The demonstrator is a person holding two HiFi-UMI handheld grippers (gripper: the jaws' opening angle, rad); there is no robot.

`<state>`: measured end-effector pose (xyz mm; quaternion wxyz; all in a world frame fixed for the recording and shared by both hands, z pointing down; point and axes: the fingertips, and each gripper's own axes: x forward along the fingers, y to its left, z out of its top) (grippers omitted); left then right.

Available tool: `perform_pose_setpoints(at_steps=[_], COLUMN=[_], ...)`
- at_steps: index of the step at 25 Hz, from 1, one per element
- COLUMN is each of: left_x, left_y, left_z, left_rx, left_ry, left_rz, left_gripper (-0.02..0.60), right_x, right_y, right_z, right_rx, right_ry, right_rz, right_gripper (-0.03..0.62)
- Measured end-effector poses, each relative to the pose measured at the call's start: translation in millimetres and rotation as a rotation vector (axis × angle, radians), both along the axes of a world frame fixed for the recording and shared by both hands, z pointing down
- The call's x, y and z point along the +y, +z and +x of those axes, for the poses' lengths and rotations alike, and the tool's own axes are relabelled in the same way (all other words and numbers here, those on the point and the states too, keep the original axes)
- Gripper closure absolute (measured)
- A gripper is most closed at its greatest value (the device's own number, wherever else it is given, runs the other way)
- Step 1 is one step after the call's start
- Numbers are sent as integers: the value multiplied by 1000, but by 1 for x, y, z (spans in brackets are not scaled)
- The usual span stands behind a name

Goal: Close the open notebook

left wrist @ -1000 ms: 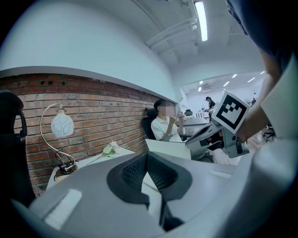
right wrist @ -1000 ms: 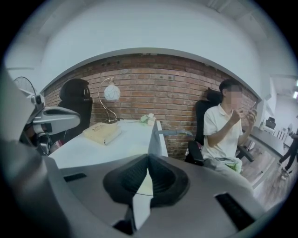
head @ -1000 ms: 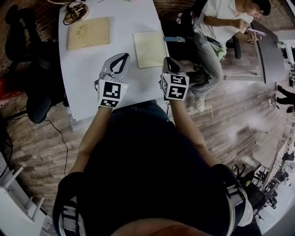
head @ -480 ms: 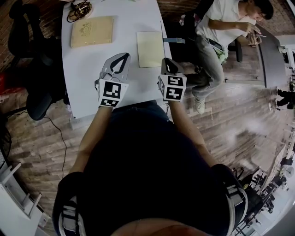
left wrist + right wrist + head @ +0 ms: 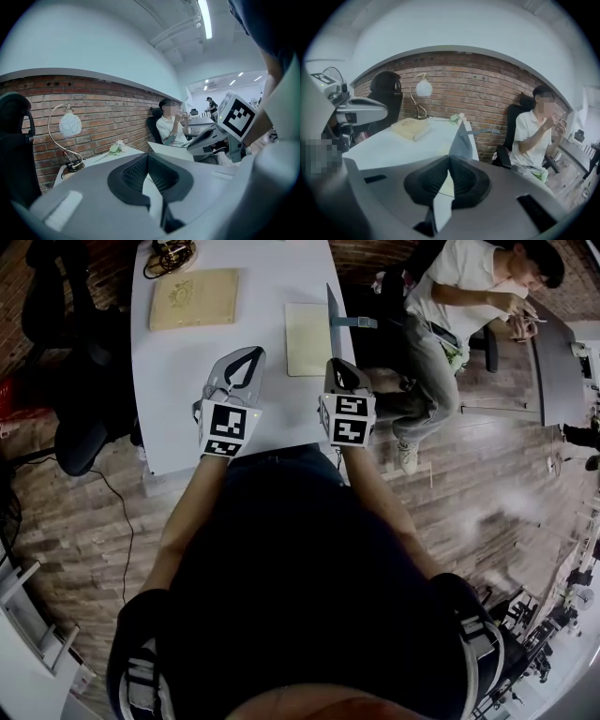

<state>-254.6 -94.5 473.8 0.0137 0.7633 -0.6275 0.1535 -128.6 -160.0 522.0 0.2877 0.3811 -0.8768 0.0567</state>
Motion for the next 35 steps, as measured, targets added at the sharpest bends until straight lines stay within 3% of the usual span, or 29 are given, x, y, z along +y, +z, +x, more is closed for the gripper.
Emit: perform_pose_setpoints(at_steps=[35], left_x=[24], left_y=[13], left_z=[-26], left_rx=[0], left_ry=[-118], left_rz=[-41], left_gripper=[575], right_x=[21], right_y=[38], right_z=[-40], right_rx=[135], right_ry=[-197], right_rz=[11], right_gripper=[572])
